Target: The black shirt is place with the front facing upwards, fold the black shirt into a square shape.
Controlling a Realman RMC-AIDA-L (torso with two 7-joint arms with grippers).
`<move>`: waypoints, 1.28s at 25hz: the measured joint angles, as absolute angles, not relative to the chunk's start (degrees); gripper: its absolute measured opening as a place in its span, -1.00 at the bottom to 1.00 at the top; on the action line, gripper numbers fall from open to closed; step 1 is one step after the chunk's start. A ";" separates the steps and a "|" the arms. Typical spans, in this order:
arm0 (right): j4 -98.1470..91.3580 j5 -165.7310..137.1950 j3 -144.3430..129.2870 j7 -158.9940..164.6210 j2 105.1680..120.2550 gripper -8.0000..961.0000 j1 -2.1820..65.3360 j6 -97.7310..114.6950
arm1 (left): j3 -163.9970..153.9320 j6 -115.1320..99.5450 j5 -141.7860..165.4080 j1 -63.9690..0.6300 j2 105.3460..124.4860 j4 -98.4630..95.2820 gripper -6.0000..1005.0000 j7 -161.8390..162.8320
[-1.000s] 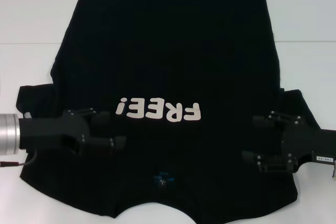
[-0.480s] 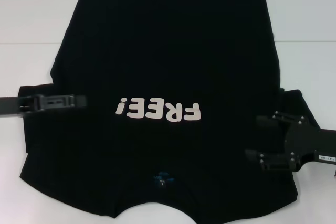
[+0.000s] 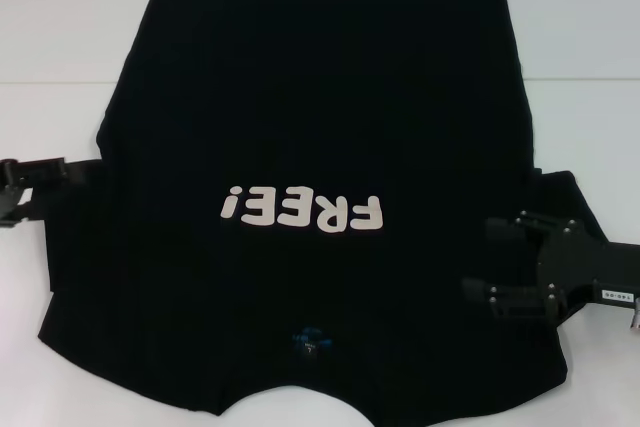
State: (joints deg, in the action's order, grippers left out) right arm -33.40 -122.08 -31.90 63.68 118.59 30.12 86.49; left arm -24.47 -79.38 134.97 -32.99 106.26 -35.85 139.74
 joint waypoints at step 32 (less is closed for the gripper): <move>-33.40 -122.08 -31.90 65.04 118.74 0.93 30.39 85.95 | -26.43 -65.57 138.08 -33.13 108.13 -31.72 0.75 140.77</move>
State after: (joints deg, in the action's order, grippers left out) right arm -33.40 -122.08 -31.90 65.04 118.74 30.39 85.95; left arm -26.43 -65.57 138.08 -33.13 108.13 -31.72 140.77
